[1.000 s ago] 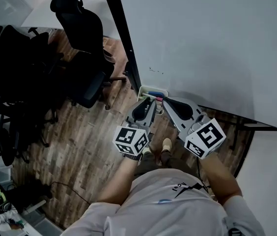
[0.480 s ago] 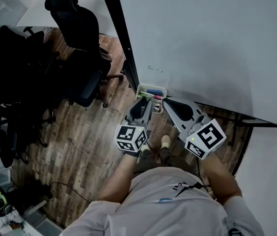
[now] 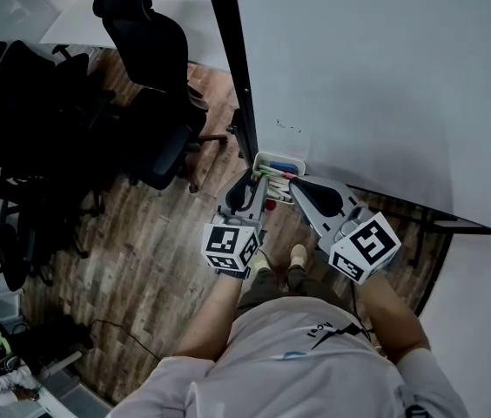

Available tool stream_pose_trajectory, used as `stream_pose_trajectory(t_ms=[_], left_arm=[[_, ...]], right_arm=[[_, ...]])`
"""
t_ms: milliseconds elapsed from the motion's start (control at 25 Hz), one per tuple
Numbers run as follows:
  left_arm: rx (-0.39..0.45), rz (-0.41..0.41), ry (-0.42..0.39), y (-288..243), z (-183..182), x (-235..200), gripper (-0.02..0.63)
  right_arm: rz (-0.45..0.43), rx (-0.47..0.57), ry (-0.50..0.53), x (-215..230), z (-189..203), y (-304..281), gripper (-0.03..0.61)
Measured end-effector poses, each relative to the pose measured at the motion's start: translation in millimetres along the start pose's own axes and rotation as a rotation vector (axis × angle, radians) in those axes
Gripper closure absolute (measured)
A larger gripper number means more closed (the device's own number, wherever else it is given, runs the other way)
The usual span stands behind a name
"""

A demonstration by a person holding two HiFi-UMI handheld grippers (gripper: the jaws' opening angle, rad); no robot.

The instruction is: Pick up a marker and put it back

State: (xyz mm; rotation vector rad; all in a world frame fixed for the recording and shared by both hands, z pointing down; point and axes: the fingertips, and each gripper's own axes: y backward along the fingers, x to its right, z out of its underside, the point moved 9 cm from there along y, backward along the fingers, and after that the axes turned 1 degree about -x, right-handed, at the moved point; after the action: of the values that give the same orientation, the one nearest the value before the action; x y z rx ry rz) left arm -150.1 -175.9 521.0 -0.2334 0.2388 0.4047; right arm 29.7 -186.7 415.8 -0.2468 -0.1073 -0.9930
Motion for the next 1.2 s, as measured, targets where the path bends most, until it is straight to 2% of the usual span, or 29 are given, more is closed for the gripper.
stream_pose_trajectory(t_ms=[240,640,840,1200], left_arm=[[0.036,0.005,-0.012,8,-20,-1,0.514],[0.063,0.053,-0.022,29,-60,29,0.517],[0.075,0.067,-0.021,36,-79,42,0.562],[0.085,0.063,-0.044,49,-103,59,0.594]], right_arm=[[-0.013,-0.003,0.007,-3,0,-6,0.566],[-0.017,0.008,-0.003,-7,0,-7,0.566],[-0.027,0.023,0.003,-6,-5,-5,0.566],[-0.053,0.049,0.006,-15,-14,-1,0.566]])
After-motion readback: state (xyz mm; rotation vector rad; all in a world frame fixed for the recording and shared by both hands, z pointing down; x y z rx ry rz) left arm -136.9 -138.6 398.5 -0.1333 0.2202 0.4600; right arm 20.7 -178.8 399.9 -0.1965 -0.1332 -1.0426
